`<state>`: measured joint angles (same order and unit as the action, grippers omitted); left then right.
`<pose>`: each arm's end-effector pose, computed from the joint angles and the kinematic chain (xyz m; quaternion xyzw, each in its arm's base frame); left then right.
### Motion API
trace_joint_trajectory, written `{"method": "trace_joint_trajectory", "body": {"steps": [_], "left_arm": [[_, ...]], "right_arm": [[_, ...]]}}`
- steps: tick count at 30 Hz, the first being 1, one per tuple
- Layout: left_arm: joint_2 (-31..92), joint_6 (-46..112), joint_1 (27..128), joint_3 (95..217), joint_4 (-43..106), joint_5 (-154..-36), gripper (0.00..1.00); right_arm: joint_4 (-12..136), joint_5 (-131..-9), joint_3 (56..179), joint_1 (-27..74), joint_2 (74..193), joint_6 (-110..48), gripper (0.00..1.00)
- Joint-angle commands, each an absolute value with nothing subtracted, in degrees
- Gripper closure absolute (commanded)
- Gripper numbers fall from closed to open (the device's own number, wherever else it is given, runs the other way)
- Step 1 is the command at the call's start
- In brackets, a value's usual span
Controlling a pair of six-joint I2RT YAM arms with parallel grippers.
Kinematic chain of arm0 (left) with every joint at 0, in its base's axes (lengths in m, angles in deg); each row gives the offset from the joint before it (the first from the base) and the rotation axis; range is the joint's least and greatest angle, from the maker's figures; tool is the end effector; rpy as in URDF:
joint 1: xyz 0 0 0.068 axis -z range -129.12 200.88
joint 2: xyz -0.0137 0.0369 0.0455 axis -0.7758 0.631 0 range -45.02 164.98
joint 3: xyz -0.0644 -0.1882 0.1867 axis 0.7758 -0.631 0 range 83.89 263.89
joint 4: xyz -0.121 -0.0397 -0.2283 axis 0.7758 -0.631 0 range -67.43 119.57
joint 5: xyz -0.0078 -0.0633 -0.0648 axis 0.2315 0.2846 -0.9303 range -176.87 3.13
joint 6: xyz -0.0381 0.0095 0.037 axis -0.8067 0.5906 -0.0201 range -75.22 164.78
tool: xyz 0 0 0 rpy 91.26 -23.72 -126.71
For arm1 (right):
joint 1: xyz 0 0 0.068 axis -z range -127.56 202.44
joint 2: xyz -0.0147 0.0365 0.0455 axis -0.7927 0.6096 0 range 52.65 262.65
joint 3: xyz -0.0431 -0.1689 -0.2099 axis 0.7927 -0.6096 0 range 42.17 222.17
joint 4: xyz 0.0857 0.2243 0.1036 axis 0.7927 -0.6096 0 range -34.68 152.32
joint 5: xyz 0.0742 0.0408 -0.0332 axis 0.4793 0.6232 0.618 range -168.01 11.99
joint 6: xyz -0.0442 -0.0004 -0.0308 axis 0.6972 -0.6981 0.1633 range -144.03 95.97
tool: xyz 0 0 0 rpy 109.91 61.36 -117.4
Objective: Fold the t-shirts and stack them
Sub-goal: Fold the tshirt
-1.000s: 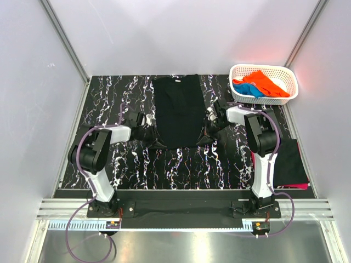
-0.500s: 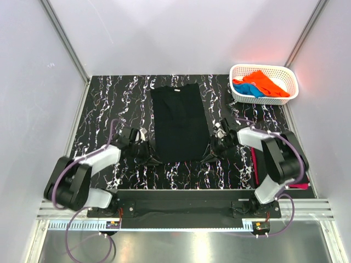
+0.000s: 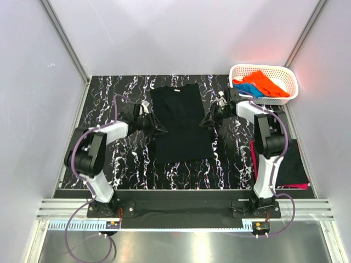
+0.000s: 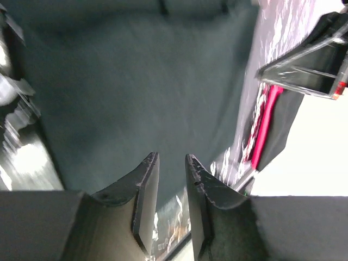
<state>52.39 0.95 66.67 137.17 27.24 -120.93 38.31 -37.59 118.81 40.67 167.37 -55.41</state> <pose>0.3245 -0.1124 0.1727 -0.1097 0.8878 -0.4124 0.1724 0.3944 0.1057 0.1601 0.0729 0.9116 0.3951 0.0873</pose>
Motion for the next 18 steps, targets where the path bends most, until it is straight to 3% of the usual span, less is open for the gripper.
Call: {"method": "trace_joint_trajectory", "body": {"steps": [1, 11, 18], "left_arm": [[58.68, -1.54, 64.15, 142.24, 35.54, -123.87, 0.7], [69.85, -0.31, 61.43, 149.54, 35.63, -125.19, 0.71], [74.43, 2.59, 58.0, 152.79, 30.1, -123.7, 0.72]], "right_arm": [[37.97, -35.65, 127.23, 42.15, 172.61, -55.41, 0.79], [37.62, -39.51, 136.56, 42.33, 183.77, -55.85, 0.81], [36.39, -48.73, 138.23, 42.77, 185.72, -53.39, 0.8]]}}
